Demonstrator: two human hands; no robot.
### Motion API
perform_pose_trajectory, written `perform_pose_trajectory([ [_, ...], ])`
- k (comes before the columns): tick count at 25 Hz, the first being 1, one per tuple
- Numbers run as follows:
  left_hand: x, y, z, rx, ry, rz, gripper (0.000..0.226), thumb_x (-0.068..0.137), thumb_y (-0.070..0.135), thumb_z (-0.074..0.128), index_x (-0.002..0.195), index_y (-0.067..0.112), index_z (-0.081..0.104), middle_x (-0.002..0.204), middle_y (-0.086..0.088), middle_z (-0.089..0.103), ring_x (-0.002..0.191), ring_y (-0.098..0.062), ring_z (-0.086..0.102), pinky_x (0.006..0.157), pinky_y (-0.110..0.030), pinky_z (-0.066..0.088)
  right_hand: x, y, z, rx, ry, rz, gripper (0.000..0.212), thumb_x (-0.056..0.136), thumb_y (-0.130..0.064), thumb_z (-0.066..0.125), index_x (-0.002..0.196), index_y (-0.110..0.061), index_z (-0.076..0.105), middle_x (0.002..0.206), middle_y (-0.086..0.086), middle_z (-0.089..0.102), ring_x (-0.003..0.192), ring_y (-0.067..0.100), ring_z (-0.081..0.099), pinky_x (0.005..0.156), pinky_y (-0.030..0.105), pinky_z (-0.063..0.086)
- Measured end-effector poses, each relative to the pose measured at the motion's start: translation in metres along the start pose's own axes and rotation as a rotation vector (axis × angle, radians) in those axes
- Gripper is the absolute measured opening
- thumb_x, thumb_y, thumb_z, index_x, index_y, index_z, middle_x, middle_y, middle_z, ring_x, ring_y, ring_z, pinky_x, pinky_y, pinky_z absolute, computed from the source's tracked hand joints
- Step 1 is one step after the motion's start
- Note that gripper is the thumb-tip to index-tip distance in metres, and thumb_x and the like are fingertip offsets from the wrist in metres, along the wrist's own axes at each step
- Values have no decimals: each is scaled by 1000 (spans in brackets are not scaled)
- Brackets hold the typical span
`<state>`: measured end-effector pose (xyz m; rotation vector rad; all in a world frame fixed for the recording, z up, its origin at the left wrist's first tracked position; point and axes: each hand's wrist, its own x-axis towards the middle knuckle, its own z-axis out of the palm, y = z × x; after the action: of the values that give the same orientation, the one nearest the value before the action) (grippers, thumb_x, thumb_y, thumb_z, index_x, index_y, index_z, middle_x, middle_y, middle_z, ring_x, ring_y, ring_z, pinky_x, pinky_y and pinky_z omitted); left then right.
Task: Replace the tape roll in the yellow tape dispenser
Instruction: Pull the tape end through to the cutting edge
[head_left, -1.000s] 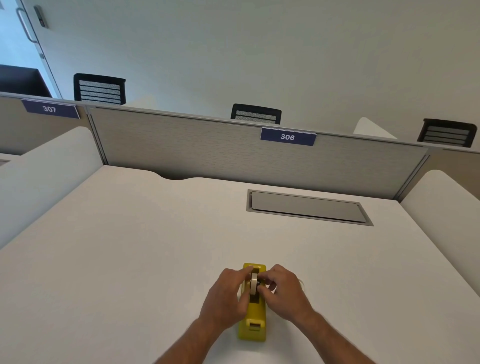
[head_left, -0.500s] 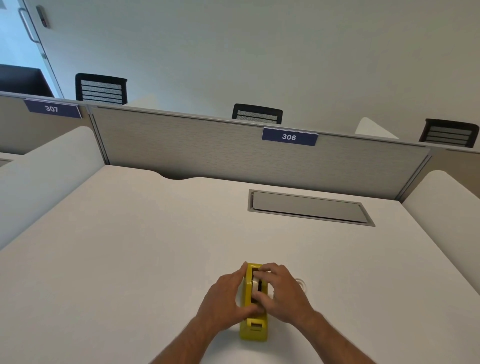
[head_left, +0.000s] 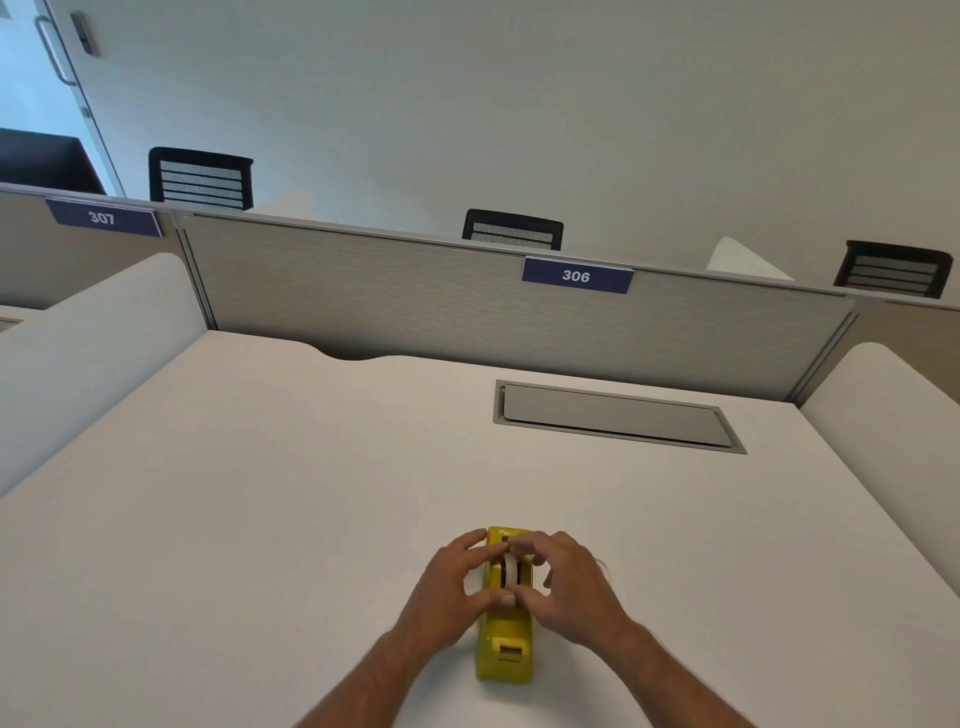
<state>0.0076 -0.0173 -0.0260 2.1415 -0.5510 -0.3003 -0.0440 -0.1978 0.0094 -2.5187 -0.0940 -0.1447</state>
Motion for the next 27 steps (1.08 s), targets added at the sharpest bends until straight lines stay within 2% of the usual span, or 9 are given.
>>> perform_pose_trajectory([
  [3, 2, 0, -1, -35, 26, -4, 55, 78, 40, 79, 128, 43, 57, 135, 27, 38, 125, 2, 36, 107, -23, 33, 2, 2, -1, -19, -21, 3, 54, 74, -43, 70, 125, -39, 53, 104, -30, 61, 96, 3, 57, 74, 12, 48],
  [6, 5, 1, -2, -75, 30, -18, 53, 73, 37, 83, 121, 44, 63, 133, 26, 43, 124, -1, 42, 104, -25, 40, 7, 5, -4, -26, -22, 6, 47, 74, -42, 67, 121, -35, 61, 95, -32, 62, 93, 5, 59, 76, 25, 55],
  [8, 6, 3, -2, -85, 31, -35, 53, 71, 36, 85, 119, 43, 64, 132, 24, 44, 123, -2, 43, 102, -25, 42, 10, 3, -6, -35, -6, 10, 41, 76, -39, 68, 116, -34, 66, 90, -32, 62, 90, 5, 61, 76, 27, 56],
  [10, 5, 5, -2, -103, 36, -45, 54, 68, 33, 87, 116, 44, 63, 130, 22, 46, 120, -3, 46, 98, -20, 41, 12, 1, -8, -44, -9, 10, 36, 77, -36, 69, 113, -33, 68, 90, -26, 67, 88, 5, 62, 76, 27, 55],
  [15, 4, 9, -3, -141, 28, -53, 55, 64, 26, 89, 102, 51, 58, 123, 28, 45, 111, -4, 53, 87, -9, 42, 17, -3, -9, -8, 19, 6, 25, 82, -33, 70, 107, -31, 71, 84, -26, 67, 85, 6, 66, 77, 29, 55],
  [19, 4, 9, -2, -145, 28, -57, 53, 63, 25, 88, 106, 43, 62, 129, 20, 47, 110, -7, 55, 86, -10, 45, 21, 0, -13, -6, 0, 38, 31, 78, -43, 70, 107, -33, 71, 91, -24, 69, 86, 6, 62, 76, 26, 54],
  [22, 4, 8, -1, -154, 38, -48, 55, 62, 28, 88, 110, 37, 64, 135, 14, 49, 113, -9, 56, 92, -16, 48, 23, 5, -16, -64, -102, 34, 44, 70, -51, 72, 110, -33, 71, 100, -19, 63, 90, 7, 57, 80, 26, 51],
  [24, 4, 10, -2, -142, 33, -48, 56, 64, 30, 88, 113, 37, 62, 135, 15, 48, 112, -10, 56, 93, -19, 50, 23, 6, -15, -119, -162, 19, 53, 67, -58, 70, 115, -35, 69, 104, -17, 56, 96, 6, 53, 82, 26, 51],
  [27, 3, 14, -2, -128, 25, -71, 58, 67, 32, 87, 117, 42, 59, 132, 19, 43, 113, -12, 54, 92, -22, 50, 20, 7, -13, -160, -149, 1, 57, 69, -61, 67, 121, -38, 64, 107, -17, 55, 100, 4, 51, 85, 25, 50],
])
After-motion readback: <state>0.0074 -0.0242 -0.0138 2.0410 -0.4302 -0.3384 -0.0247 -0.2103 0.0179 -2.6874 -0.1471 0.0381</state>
